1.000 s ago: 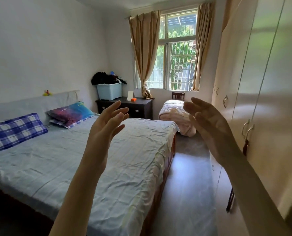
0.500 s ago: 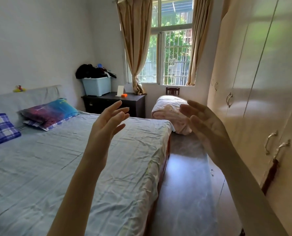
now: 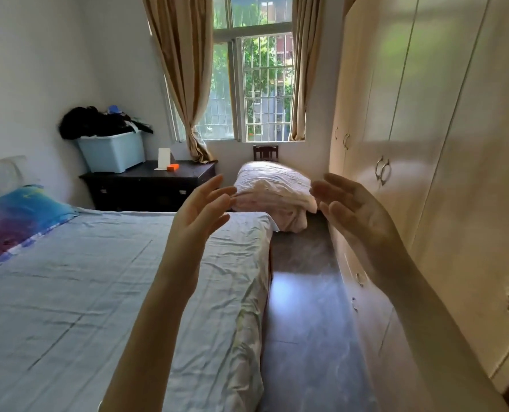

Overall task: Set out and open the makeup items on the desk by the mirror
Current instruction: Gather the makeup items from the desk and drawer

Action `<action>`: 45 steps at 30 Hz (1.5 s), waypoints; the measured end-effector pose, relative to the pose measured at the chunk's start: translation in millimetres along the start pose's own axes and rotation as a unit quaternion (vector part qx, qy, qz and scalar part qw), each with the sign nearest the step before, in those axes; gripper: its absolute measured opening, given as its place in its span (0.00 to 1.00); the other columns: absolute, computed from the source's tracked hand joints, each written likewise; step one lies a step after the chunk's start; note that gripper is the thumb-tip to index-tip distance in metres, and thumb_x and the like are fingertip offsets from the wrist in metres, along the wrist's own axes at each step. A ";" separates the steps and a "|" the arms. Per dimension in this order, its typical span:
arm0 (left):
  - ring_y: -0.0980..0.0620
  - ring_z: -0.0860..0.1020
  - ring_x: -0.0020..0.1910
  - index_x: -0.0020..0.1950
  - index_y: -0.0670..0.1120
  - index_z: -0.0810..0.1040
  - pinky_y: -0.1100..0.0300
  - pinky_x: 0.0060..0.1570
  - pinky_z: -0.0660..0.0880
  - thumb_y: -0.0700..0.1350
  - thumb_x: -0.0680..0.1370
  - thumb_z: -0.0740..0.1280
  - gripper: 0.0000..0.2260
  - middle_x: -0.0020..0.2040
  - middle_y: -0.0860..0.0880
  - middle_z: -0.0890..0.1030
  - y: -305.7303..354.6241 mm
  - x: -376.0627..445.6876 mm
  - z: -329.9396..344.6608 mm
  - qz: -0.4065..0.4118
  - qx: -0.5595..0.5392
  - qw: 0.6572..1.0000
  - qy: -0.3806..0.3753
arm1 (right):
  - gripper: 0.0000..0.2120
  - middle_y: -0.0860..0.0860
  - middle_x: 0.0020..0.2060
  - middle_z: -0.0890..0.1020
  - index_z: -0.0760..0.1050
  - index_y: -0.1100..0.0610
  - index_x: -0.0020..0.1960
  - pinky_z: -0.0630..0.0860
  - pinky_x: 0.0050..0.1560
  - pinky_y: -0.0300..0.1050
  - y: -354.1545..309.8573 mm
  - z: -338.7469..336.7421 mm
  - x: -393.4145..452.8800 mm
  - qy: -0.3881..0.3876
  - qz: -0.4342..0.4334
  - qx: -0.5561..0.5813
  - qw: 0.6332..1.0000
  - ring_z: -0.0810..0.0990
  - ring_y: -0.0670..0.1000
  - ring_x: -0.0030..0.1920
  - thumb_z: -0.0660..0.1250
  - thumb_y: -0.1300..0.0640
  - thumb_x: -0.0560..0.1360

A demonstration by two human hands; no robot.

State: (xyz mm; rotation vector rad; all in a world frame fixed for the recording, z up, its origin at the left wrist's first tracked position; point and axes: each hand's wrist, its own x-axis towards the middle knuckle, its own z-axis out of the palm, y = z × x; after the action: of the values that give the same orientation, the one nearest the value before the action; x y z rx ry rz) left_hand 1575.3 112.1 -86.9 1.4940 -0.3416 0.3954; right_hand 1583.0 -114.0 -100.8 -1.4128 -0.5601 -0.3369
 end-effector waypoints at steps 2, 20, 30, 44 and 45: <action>0.56 0.79 0.59 0.62 0.56 0.73 0.58 0.58 0.74 0.52 0.71 0.64 0.19 0.56 0.54 0.81 -21.9 23.9 8.5 -0.007 0.000 1.000 -0.009 | 0.37 0.49 0.60 0.79 0.72 0.50 0.63 0.72 0.63 0.39 21.4 -13.3 18.9 0.004 0.004 0.005 1.000 0.76 0.48 0.64 0.76 0.36 0.59; 0.57 0.80 0.57 0.58 0.58 0.75 0.58 0.58 0.74 0.51 0.70 0.65 0.17 0.55 0.55 0.82 -169.7 311.4 131.9 -0.002 -0.020 1.000 -0.021 | 0.36 0.47 0.58 0.81 0.73 0.50 0.61 0.74 0.59 0.37 164.3 -169.6 280.8 0.018 -0.006 0.013 1.000 0.77 0.48 0.63 0.75 0.35 0.58; 0.58 0.80 0.55 0.60 0.56 0.75 0.61 0.54 0.76 0.51 0.71 0.64 0.17 0.56 0.54 0.82 -263.8 460.2 131.0 0.007 -0.015 1.000 -0.023 | 0.34 0.47 0.58 0.81 0.74 0.47 0.61 0.73 0.63 0.41 273.5 -202.0 413.9 0.004 -0.002 -0.009 1.000 0.76 0.49 0.64 0.75 0.35 0.59; 0.58 0.81 0.54 0.63 0.53 0.73 0.65 0.51 0.78 0.49 0.72 0.67 0.18 0.57 0.52 0.81 -377.3 713.8 141.5 -0.006 -0.042 0.998 -0.050 | 0.33 0.46 0.58 0.81 0.73 0.45 0.60 0.74 0.56 0.34 404.5 -246.6 627.7 0.023 0.004 -0.043 0.999 0.77 0.46 0.62 0.74 0.34 0.59; 0.58 0.81 0.54 0.63 0.52 0.73 0.65 0.51 0.78 0.48 0.72 0.68 0.19 0.57 0.52 0.81 -387.2 727.6 146.3 -0.008 -0.040 0.998 -0.054 | 0.33 0.46 0.58 0.81 0.73 0.45 0.60 0.74 0.57 0.34 414.7 -253.8 640.3 0.024 0.006 -0.044 0.999 0.77 0.46 0.62 0.74 0.34 0.59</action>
State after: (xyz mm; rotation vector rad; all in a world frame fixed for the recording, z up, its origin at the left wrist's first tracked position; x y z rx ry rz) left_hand 2402.5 -15.8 -93.1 1.4426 -0.4252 0.2852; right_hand 2377.5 -237.4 -106.3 -1.4891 -0.5029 -0.3891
